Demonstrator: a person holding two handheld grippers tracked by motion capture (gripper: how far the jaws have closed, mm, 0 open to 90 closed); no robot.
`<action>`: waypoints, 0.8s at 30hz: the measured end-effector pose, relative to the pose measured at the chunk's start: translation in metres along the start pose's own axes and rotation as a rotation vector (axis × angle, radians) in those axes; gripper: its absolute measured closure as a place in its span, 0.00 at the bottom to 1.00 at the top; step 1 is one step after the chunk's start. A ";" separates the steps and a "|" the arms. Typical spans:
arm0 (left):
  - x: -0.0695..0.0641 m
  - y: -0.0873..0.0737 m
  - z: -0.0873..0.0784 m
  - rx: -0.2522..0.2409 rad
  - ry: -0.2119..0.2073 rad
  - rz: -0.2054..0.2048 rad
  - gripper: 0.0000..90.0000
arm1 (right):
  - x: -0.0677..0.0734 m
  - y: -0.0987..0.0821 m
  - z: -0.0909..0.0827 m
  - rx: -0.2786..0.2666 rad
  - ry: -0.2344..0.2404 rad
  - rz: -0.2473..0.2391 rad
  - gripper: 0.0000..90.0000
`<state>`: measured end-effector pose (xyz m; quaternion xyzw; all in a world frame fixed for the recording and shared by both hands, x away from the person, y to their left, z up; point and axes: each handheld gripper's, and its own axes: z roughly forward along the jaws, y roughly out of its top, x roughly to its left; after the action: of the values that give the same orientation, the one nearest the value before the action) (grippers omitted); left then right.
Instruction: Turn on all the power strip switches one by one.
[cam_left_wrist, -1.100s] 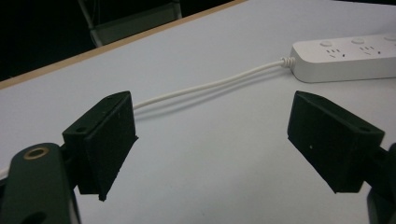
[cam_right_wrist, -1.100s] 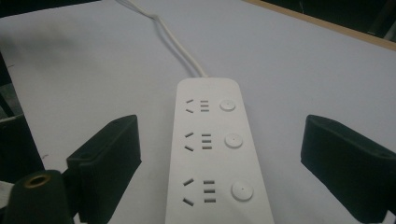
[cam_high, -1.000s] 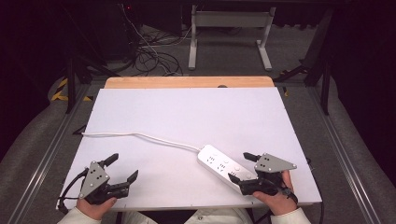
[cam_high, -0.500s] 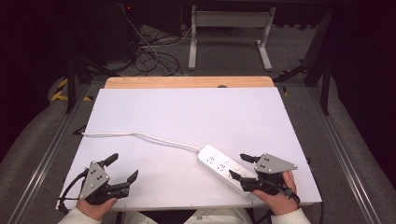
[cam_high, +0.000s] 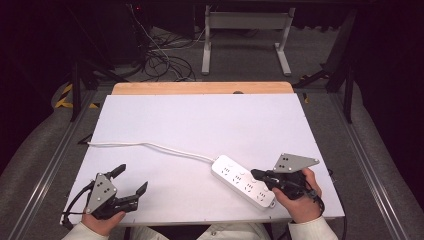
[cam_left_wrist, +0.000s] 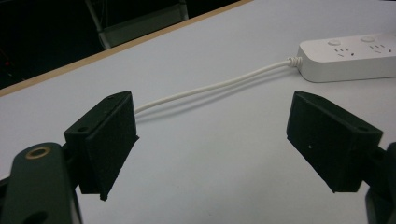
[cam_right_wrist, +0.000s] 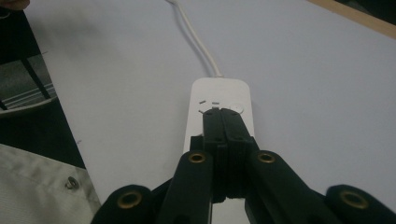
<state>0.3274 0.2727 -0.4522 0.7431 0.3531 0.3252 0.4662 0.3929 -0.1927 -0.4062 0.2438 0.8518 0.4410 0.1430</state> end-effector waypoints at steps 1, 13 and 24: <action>0.000 0.000 0.000 0.000 0.000 0.000 0.18 | 0.000 0.001 0.001 0.010 -0.003 0.000 1.00; 0.000 0.000 0.001 0.003 0.005 0.000 0.18 | -0.008 0.018 0.002 0.153 -0.067 0.014 1.00; 0.000 0.000 0.001 0.008 0.004 0.000 0.18 | -0.017 0.020 0.008 0.363 -0.056 0.048 1.00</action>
<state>0.3282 0.2721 -0.4531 0.7445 0.3553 0.3253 0.4623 0.4171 -0.1866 -0.3941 0.2980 0.9071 0.2762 0.1100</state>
